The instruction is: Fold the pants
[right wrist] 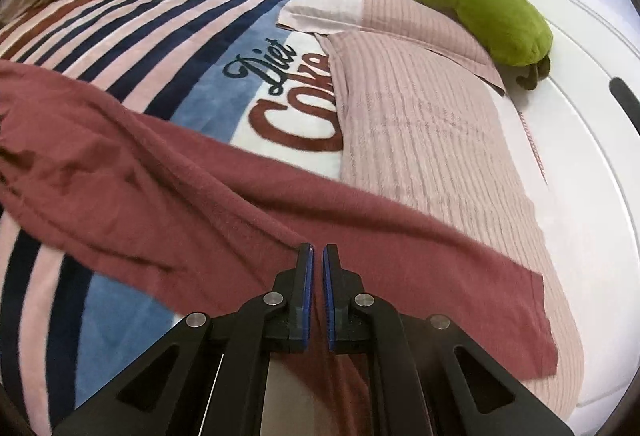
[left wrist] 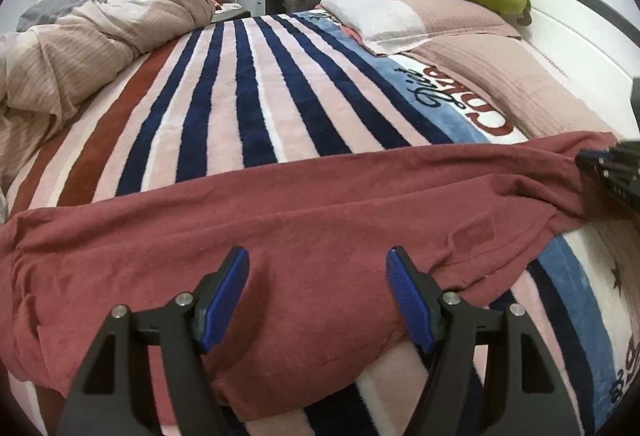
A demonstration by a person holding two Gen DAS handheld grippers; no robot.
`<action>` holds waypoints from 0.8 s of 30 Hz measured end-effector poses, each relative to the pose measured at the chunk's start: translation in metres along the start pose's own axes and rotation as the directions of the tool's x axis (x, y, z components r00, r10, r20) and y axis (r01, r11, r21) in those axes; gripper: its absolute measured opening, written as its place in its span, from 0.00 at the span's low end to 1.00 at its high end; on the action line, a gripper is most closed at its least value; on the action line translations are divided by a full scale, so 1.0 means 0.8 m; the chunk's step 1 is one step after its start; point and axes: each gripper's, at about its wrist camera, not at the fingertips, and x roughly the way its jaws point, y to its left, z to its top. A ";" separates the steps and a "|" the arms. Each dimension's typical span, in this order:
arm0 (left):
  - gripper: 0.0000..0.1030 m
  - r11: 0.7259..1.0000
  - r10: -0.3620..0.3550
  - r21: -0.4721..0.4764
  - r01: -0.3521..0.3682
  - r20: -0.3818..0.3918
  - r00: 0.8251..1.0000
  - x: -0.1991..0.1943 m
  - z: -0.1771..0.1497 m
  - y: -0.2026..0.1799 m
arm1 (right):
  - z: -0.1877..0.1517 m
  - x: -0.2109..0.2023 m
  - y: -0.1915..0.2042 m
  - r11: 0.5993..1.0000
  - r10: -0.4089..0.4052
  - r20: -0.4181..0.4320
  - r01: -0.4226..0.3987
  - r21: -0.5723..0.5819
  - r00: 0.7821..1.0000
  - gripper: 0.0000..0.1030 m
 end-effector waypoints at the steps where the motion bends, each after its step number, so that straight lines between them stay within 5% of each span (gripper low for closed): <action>1: 0.65 1.000 0.001 0.000 -0.001 -0.005 1.000 0.002 0.000 -0.001 | 0.006 0.006 -0.002 1.000 -0.008 0.003 0.008 -0.006 1.000 0.00; 11: 0.65 1.000 0.001 0.008 -0.001 -0.052 0.999 0.020 -0.007 -0.005 | 0.013 0.039 -0.011 1.000 0.013 -0.034 -0.013 0.001 0.999 0.02; 14: 0.65 1.000 -0.003 0.009 0.003 -0.046 0.999 0.018 -0.006 -0.004 | 0.003 0.008 -0.028 0.999 0.011 0.002 -0.011 0.031 1.000 0.31; 24: 0.65 1.000 -0.019 0.017 0.019 -0.016 1.000 0.005 -0.001 -0.006 | -0.085 -0.081 -0.067 0.997 -0.008 -0.032 0.010 0.071 0.999 0.46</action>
